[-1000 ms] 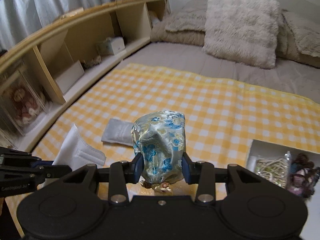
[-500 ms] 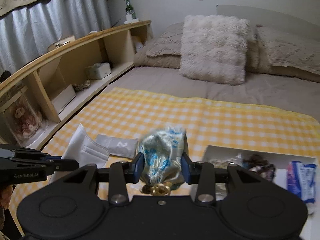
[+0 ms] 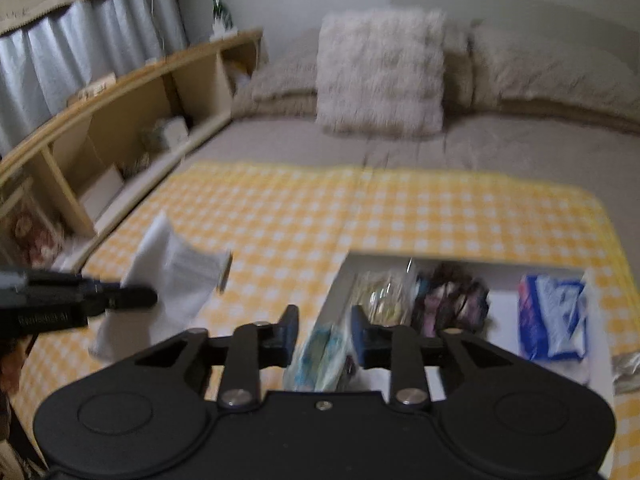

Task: Organize soft objects
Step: 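Lift and carry the mask and floral pouch toward the white box with both tools, then lower the mask and floral pouch into the box and open both tools, then move left tool to the grey printed pouch while right tool moves to the white sachet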

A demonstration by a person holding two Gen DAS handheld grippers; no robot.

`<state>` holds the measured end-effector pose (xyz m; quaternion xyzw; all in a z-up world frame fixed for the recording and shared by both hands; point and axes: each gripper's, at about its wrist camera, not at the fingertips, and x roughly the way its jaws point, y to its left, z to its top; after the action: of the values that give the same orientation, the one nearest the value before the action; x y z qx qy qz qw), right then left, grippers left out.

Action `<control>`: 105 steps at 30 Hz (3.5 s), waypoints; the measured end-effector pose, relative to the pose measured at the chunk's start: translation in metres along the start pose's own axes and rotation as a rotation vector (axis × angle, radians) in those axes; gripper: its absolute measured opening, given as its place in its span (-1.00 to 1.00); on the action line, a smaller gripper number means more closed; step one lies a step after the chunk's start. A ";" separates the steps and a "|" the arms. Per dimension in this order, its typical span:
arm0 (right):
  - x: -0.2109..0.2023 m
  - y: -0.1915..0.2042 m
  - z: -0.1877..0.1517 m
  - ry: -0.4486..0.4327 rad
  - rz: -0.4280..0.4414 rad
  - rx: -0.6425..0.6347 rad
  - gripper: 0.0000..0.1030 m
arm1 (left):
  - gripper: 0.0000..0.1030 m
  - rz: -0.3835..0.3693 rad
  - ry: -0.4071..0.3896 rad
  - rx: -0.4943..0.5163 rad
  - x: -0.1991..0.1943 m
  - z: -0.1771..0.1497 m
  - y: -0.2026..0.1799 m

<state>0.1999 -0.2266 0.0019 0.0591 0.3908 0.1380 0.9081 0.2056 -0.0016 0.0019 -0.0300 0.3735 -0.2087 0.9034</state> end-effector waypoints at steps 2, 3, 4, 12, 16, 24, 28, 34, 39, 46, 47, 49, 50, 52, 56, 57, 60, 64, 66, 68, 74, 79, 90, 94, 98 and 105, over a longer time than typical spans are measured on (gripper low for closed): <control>0.013 0.000 -0.004 0.047 0.010 0.002 -0.13 | -0.86 -0.003 0.003 0.001 0.001 0.000 0.000; 0.019 0.001 -0.006 0.066 0.004 0.002 -0.05 | -0.86 -0.002 0.005 -0.001 0.002 0.000 0.001; 0.027 0.002 -0.008 0.088 -0.006 0.000 0.06 | -0.86 -0.001 0.007 -0.003 0.002 0.000 0.002; 0.083 0.025 -0.021 0.228 -0.061 -0.087 0.16 | -0.86 0.004 0.016 -0.028 0.005 0.001 0.012; 0.093 0.028 -0.024 0.264 -0.077 -0.138 -0.40 | -0.86 0.005 0.021 -0.033 0.008 0.002 0.013; 0.060 0.018 -0.006 0.147 -0.037 -0.095 -0.72 | -0.86 -0.022 -0.002 -0.048 0.014 0.009 0.007; 0.034 -0.003 0.000 0.090 -0.033 -0.035 -0.72 | -0.86 -0.061 0.005 -0.036 0.023 0.010 -0.007; 0.002 -0.048 -0.001 0.039 -0.098 0.054 -0.72 | -0.86 -0.135 0.050 0.004 0.049 0.005 -0.040; -0.021 -0.090 -0.011 0.017 -0.168 0.115 -0.72 | -0.86 -0.234 0.082 0.004 0.075 0.003 -0.069; -0.035 -0.134 -0.028 0.026 -0.223 0.184 -0.72 | -0.72 -0.357 0.164 0.048 0.120 -0.006 -0.113; -0.035 -0.138 -0.030 0.032 -0.223 0.187 -0.72 | -0.63 -0.358 0.181 0.067 0.126 -0.009 -0.118; -0.035 -0.143 -0.032 0.042 -0.214 0.191 -0.72 | -0.26 -0.344 0.244 0.115 0.145 -0.018 -0.129; -0.036 -0.145 -0.035 0.047 -0.203 0.192 -0.72 | -0.24 -0.324 0.268 0.138 0.152 -0.022 -0.131; -0.034 -0.150 -0.039 0.060 -0.178 0.190 -0.72 | -0.24 -0.254 0.308 0.195 0.165 -0.032 -0.137; -0.030 -0.158 -0.050 0.104 -0.149 0.180 -0.71 | -0.23 -0.173 0.331 0.265 0.179 -0.038 -0.140; -0.028 -0.161 -0.052 0.117 -0.136 0.183 -0.71 | -0.23 -0.167 0.327 0.269 0.179 -0.037 -0.139; -0.018 -0.168 -0.060 0.176 -0.141 0.173 -0.70 | -0.23 -0.179 0.307 0.268 0.179 -0.033 -0.142; -0.004 -0.172 -0.071 0.288 -0.304 0.074 -0.54 | -0.23 -0.213 0.294 0.288 0.180 -0.035 -0.150; 0.000 -0.174 -0.076 0.323 -0.362 0.038 -0.36 | -0.23 -0.215 0.300 0.298 0.178 -0.036 -0.154; -0.003 -0.178 -0.077 0.326 -0.329 0.054 -0.21 | -0.23 -0.214 0.303 0.305 0.178 -0.037 -0.156; -0.013 -0.164 -0.077 0.306 -0.310 -0.004 0.39 | 0.16 -0.197 0.296 0.294 0.172 -0.037 -0.153; -0.023 -0.160 -0.075 0.282 -0.328 -0.013 0.45 | 0.55 -0.180 0.270 0.284 0.161 -0.035 -0.148; -0.060 -0.144 -0.071 0.156 -0.325 0.028 0.68 | 0.97 -0.151 0.210 0.244 0.128 -0.030 -0.140; -0.073 -0.132 -0.070 0.098 -0.326 0.035 0.86 | 1.00 -0.133 0.185 0.222 0.116 -0.028 -0.134; -0.085 -0.123 -0.069 0.038 -0.333 0.057 0.99 | 1.00 -0.118 0.161 0.208 0.104 -0.028 -0.128; -0.098 -0.109 -0.068 -0.062 -0.335 0.068 1.00 | 1.00 -0.089 0.088 0.161 0.080 -0.025 -0.112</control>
<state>0.1085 -0.3596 0.0002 0.0279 0.3715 -0.0306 0.9275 0.1996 -0.1327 -0.0452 0.0354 0.3933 -0.2792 0.8753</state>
